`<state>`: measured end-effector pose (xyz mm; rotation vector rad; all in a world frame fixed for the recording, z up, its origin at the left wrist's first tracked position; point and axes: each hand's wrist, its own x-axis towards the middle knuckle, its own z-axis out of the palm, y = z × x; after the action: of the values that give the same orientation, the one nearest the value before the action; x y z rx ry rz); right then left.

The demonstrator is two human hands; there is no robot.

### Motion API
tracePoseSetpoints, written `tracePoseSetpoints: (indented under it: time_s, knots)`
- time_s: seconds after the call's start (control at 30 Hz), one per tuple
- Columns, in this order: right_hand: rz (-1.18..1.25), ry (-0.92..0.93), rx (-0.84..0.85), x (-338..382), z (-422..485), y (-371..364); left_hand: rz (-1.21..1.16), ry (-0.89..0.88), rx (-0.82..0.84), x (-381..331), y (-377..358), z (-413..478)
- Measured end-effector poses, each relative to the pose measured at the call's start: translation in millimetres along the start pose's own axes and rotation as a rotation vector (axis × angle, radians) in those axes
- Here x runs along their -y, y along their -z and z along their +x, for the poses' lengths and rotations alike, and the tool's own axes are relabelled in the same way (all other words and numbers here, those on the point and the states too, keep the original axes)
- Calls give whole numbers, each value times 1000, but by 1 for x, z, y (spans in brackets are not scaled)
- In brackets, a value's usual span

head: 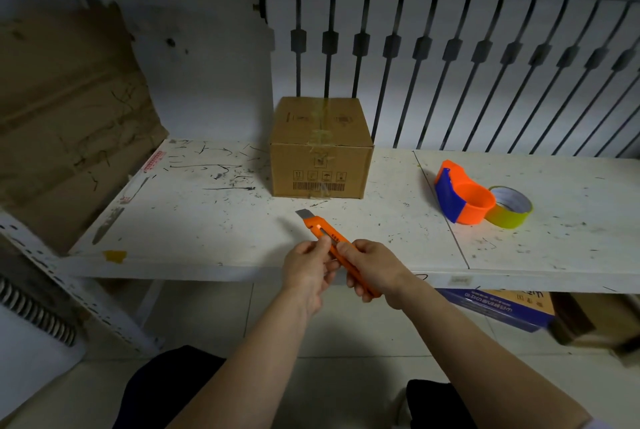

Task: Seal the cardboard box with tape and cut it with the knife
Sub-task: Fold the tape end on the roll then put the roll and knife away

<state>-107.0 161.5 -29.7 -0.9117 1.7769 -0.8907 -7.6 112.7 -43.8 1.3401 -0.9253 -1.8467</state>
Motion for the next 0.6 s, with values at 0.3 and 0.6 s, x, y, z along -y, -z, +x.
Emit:
tracePoseSetpoints:
  time_s: [0.3, 0.6]
  knots:
    - [5, 20, -113, -6, 7, 3, 54, 18, 15, 1, -7, 6]
    - [-13, -13, -180, -18, 18, 11, 119, 31, 10, 7, -7, 16]
